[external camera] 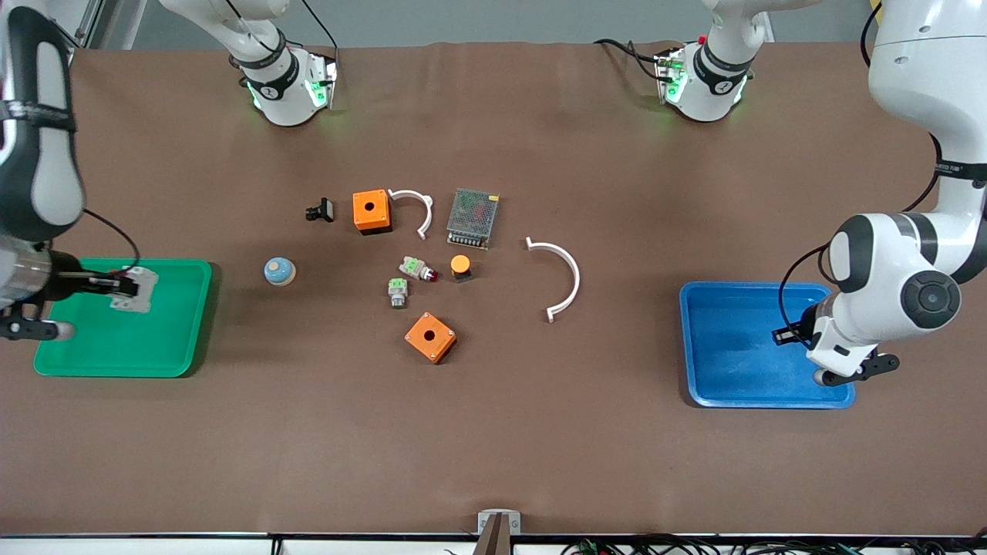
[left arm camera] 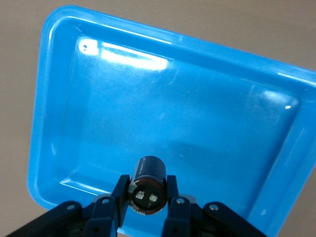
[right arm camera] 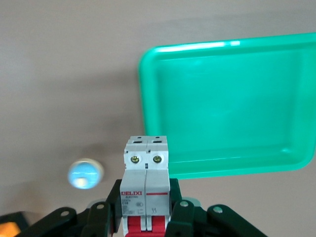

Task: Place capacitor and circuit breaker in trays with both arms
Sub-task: 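Lower the breaker into the green tray while the left gripper lowers the capacitor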

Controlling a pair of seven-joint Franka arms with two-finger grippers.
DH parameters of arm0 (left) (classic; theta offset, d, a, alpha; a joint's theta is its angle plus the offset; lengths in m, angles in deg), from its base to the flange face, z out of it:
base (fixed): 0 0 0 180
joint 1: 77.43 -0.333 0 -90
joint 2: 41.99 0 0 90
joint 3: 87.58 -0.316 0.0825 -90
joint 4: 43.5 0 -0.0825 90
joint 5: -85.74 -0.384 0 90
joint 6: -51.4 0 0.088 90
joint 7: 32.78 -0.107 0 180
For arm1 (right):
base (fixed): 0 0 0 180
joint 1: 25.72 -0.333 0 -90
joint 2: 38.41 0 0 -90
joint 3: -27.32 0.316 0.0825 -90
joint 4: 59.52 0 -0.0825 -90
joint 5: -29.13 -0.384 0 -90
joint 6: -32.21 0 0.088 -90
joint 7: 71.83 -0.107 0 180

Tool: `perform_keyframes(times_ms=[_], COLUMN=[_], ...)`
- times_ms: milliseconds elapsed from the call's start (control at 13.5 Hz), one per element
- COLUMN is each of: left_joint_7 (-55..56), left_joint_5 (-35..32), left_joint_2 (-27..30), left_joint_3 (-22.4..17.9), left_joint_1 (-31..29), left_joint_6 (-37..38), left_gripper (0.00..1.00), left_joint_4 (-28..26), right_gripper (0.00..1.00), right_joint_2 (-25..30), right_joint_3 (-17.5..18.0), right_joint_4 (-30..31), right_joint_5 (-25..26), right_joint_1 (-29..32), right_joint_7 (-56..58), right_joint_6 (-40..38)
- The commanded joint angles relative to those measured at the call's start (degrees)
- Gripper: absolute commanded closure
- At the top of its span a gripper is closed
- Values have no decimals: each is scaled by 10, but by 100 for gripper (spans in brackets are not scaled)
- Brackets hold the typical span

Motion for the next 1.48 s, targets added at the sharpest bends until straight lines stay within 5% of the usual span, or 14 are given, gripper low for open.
perform_keyframes(times_ms=[0, 593, 741, 889, 963, 1037, 1111, 1407], left_joint_7=[-72, -201, -202, -202, -202, -202, -199, -184], left_joint_5=[-11, -12, -11, -11, -11, -10, -10, -1], left_joint_2=[4, -48, -57, -61, -61, -59, -55, -20], left_joint_3=[7, 6, 6, 6, 6, 6, 7, 10], left_joint_1=[-31, -76, -77, -76, -76, -76, -76, -72], left_joint_6=[-2, -98, -100, -103, -103, -102, -101, -93], left_gripper=[99, 99, 91, 73, 53, 10, 0, 0], left_joint_4=[-16, -12, -10, -9, -6, -7, -6, 8], right_gripper=[81, 81, 80, 80, 80, 80, 80, 75], right_joint_2=[-50, -141, -154, -167, -172, -176, -179, -186], right_joint_3=[12, 13, 13, 13, 13, 13, 14, 15], right_joint_4=[-20, -16, -15, -14, -14, -14, -14, -14], right_joint_5=[14, 8, 6, 6, 6, 6, 5, 4], right_joint_1=[51, 111, 115, 119, 119, 119, 119, 119], right_joint_7=[57, 105, 105, 105, 105, 105, 105, 106], right_joint_6=[33, 139, 165, 195, 202, 203, 203, 203])
